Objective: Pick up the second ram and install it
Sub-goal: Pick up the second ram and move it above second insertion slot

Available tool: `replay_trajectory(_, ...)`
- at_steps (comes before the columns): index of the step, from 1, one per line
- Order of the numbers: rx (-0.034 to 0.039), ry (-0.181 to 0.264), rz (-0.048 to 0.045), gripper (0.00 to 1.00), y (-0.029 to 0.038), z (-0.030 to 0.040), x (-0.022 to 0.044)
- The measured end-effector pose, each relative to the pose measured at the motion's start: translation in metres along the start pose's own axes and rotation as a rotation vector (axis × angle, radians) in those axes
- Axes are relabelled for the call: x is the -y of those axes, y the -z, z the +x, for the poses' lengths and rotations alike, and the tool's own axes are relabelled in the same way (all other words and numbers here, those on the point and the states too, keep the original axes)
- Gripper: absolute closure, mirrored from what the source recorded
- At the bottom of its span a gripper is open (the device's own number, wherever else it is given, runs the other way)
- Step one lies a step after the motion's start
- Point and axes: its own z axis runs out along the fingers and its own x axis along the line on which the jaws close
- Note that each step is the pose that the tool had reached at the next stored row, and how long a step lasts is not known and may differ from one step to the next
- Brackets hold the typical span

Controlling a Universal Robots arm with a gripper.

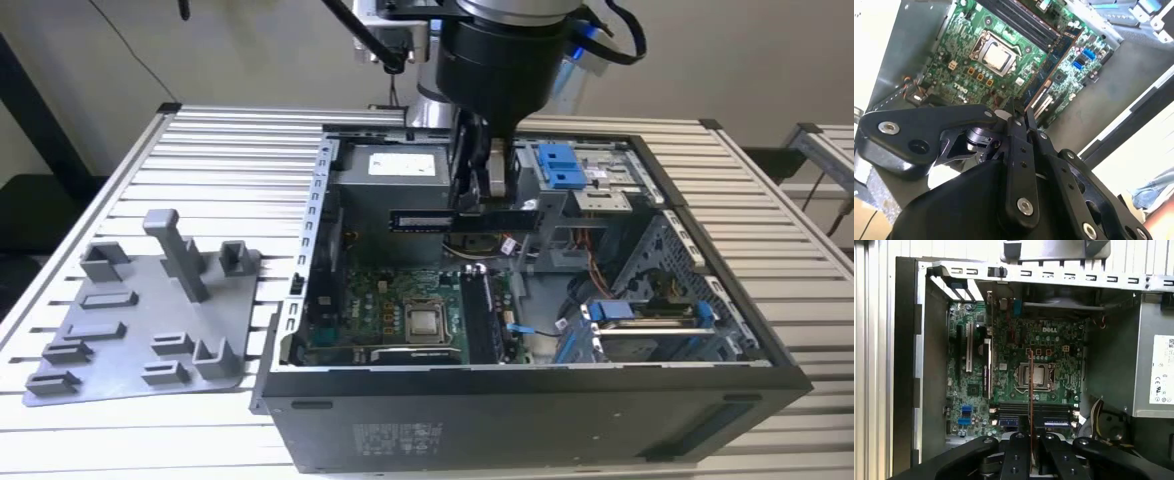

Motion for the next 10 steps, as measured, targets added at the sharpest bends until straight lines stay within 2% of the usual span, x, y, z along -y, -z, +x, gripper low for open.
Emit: replay_trajectory(10,0.0002,-0.01,0.0004,0.86,0.0003,0.0006,0.0305)
